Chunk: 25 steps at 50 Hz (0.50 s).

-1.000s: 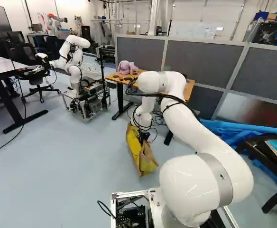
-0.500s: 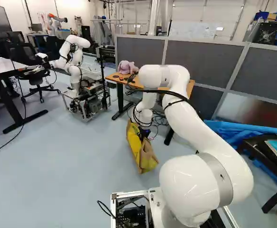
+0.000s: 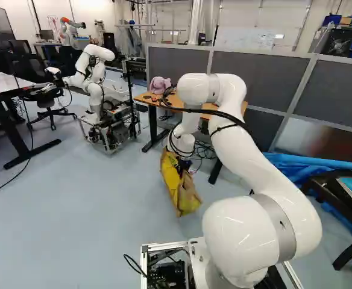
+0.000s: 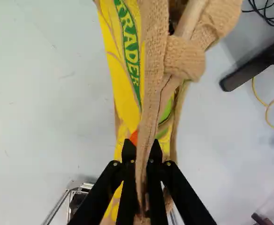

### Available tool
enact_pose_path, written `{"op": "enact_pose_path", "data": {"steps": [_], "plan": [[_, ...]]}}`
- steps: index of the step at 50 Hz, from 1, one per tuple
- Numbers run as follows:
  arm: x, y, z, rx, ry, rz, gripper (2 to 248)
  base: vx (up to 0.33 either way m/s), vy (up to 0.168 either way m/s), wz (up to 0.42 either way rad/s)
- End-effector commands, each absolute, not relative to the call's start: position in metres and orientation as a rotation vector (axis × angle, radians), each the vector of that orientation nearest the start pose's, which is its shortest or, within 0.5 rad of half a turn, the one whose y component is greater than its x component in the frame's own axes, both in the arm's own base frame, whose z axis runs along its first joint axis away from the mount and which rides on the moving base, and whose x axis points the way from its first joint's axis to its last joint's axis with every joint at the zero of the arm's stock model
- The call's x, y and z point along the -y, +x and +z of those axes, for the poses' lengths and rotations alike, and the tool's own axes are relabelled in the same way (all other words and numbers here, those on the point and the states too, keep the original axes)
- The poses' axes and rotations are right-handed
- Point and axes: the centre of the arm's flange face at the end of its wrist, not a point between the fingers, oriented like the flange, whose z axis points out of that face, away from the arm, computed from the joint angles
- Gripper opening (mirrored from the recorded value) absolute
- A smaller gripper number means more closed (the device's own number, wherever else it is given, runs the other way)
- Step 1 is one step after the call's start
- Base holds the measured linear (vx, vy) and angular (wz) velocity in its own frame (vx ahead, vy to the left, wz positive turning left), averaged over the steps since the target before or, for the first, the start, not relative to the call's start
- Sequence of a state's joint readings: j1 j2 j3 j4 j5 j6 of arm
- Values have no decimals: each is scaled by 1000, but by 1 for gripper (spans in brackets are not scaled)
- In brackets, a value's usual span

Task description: Pick up the bag on the ground and place it on the table

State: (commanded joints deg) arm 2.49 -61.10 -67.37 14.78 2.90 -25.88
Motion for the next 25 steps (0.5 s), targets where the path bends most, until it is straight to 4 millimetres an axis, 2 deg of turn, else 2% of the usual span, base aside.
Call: {"op": "enact_pose_path", "data": {"steps": [25], "plan": [[-22, 552, 94, 371, -3132, -308, 28, 0, 0, 0]]}}
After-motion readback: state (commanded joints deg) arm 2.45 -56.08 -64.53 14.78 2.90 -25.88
